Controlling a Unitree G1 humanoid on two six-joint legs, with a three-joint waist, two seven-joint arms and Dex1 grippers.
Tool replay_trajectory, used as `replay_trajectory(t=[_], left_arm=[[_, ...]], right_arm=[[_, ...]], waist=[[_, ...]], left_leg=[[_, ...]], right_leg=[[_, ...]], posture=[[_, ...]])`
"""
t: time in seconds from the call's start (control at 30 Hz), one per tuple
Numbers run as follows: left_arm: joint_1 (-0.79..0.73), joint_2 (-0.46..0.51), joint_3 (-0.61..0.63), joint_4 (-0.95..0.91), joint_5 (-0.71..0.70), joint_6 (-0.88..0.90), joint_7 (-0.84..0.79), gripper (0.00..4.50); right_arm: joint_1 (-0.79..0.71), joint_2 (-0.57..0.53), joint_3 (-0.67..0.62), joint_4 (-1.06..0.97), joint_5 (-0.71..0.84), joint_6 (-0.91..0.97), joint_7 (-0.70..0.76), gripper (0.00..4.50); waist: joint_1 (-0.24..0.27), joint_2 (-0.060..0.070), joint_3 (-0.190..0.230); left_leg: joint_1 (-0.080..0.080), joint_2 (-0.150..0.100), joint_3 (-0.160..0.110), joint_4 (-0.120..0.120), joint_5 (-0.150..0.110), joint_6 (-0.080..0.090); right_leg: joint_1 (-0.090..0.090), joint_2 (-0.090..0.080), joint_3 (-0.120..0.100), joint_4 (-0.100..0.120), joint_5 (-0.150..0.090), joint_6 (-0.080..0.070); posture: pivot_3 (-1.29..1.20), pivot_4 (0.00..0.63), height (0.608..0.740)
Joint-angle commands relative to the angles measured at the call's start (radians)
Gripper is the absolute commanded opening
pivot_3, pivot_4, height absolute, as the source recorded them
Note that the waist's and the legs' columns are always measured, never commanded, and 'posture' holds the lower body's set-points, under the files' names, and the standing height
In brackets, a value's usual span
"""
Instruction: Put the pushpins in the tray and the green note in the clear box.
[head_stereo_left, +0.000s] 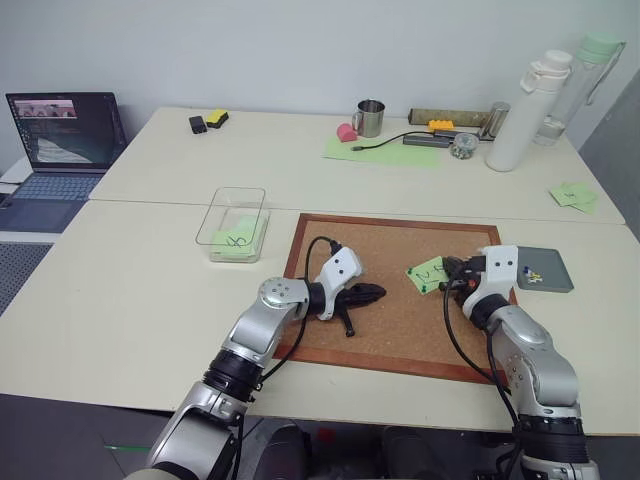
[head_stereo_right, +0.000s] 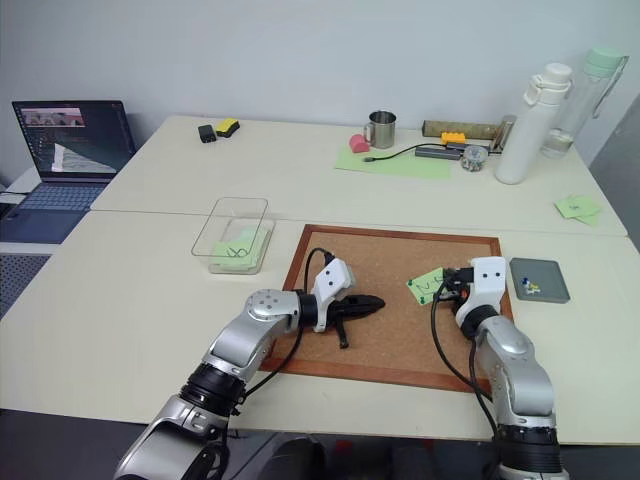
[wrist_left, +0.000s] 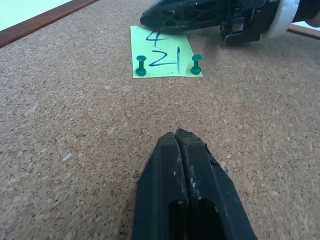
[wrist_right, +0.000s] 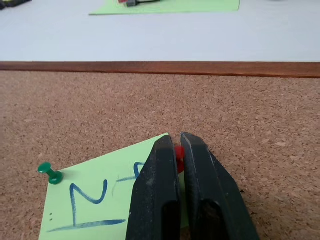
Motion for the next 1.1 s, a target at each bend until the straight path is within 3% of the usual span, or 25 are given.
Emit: replay_trajectory(t=[0.03,0.8,1.1], left_arm=[[0.009,0.004,-0.02,0.004,0.016,0.022,0.006,0.0],[0.019,0.03,-0.06,0.024,0.078,0.027,0.037,0.0],[0.021,0.027,-0.051,0.015,0.069,0.038,0.044,0.0]], right_arm=[[0.0,-0.001,-0.002,-0.102,0.035,-0.025,0.022,0.01],[0.054,-0.061,0.024,-0.199,0.005,-0.028,0.038,0.01],[0.016,-0.07,-0.145,-0.133,-0.015,-0.028,-0.094,0.01]], waist=[[0.0,0.0,0.0],[0.0,0.0,0.0],[-0.001,0.0,0.0]], left_leg=[[0.0,0.0,0.0,0.0,0.0,0.0],[0.001,0.0,0.0,0.0,0.0,0.0],[0.001,0.0,0.0,0.0,0.0,0.0]], right_leg=[[0.0,0.0,0.0,0.0,0.0,0.0],[0.002,0.0,0.0,0.0,0.0,0.0],[0.002,0.0,0.0,0.0,0.0,0.0]], posture=[[0.0,0.15,0.74],[0.0,0.15,0.74],[0.0,0.15,0.74]])
